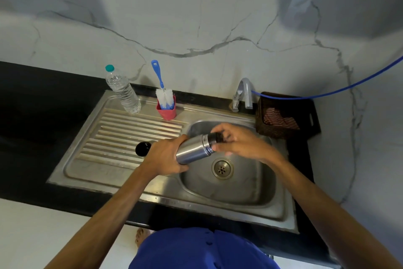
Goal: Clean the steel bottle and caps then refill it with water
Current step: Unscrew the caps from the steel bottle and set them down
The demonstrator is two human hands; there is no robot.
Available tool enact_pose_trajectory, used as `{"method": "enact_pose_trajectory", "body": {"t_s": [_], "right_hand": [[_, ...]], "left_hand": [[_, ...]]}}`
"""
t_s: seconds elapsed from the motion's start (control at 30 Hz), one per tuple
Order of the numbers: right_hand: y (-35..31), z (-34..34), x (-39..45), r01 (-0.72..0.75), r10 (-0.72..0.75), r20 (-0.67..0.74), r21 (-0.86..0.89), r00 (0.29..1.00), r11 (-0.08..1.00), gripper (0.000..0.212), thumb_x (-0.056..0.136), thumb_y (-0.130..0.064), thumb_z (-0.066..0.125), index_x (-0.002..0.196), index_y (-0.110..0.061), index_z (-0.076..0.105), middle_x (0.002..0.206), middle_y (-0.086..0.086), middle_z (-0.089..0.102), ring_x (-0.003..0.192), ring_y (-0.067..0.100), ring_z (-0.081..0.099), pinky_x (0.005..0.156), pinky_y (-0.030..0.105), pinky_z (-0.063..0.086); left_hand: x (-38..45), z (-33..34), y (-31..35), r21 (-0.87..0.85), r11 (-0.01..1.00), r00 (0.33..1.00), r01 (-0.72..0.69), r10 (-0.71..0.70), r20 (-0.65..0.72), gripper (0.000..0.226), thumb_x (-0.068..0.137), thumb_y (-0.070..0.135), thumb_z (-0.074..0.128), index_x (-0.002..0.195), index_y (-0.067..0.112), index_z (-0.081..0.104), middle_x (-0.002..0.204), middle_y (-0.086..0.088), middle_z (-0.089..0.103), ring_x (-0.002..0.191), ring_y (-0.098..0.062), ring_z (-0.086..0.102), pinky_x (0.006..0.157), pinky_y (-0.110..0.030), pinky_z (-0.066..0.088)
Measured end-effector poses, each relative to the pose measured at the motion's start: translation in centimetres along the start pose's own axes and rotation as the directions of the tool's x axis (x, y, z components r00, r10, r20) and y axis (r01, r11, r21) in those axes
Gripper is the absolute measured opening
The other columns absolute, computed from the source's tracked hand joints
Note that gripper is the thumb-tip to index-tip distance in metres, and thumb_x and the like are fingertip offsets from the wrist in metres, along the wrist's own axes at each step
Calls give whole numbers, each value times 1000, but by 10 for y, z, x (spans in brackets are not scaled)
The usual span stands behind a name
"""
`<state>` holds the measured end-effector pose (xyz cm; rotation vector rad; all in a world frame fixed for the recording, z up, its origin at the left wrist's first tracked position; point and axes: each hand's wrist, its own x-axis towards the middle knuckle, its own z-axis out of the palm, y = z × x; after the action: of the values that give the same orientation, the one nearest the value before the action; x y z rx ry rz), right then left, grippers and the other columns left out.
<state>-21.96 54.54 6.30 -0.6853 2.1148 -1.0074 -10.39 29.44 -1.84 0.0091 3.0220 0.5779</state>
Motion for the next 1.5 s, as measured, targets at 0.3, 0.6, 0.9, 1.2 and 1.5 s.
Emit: {"method": "enact_pose_trajectory", "body": {"t_s": [0.3, 0.6, 0.9, 1.2, 1.5], "right_hand": [[-5, 13, 16, 7, -7, -2, 105, 1000, 994, 52, 78, -22, 87, 121, -25, 59, 118, 0, 69, 97, 14, 73, 88, 43, 61], [-37, 41, 47, -62, 53, 86, 102, 995, 993, 38, 86, -26, 81, 115, -11, 63, 107, 11, 73, 88, 24, 76, 78, 40, 64], [-45, 85, 123, 102, -135, -160, -202, 978, 974, 57, 66, -24, 87, 119, -28, 67, 115, 0, 58, 101, 8, 55, 78, 2, 37], [-11, 185, 218, -1, -69, -215, -310, 974, 951, 63, 63, -17, 95, 121, -13, 71, 122, 7, 63, 113, 20, 57, 95, 17, 31], [34, 215, 232, -108, 9, -281, -341, 960, 934, 48, 64, -8, 85, 108, -12, 69, 114, 9, 63, 110, 28, 58, 92, 29, 47]], "left_hand": [[-14, 5, -15, -10, 998, 996, 70, -70, -50, 83, 59, 60, 78, 132, 32, 53, 103, 7, 74, 85, -20, 73, 72, -33, 56], [-43, 0, -54, -18, 993, 990, 115, -116, -79, 78, 60, 60, 74, 131, 37, 52, 105, 9, 72, 88, -21, 71, 69, -31, 50], [-112, -35, -159, -317, 912, 942, 261, -313, -123, 82, 66, 61, 78, 137, 32, 47, 111, 4, 70, 89, -13, 71, 75, -38, 63], [-162, -75, -251, -409, 832, 859, 375, -478, -185, 85, 69, 44, 92, 138, 37, 44, 110, 7, 66, 87, -11, 71, 73, -31, 61], [-167, -72, -281, -388, 836, 883, 387, -457, -105, 86, 71, 41, 94, 141, 33, 45, 113, 7, 69, 86, -10, 72, 74, -27, 61]]}}
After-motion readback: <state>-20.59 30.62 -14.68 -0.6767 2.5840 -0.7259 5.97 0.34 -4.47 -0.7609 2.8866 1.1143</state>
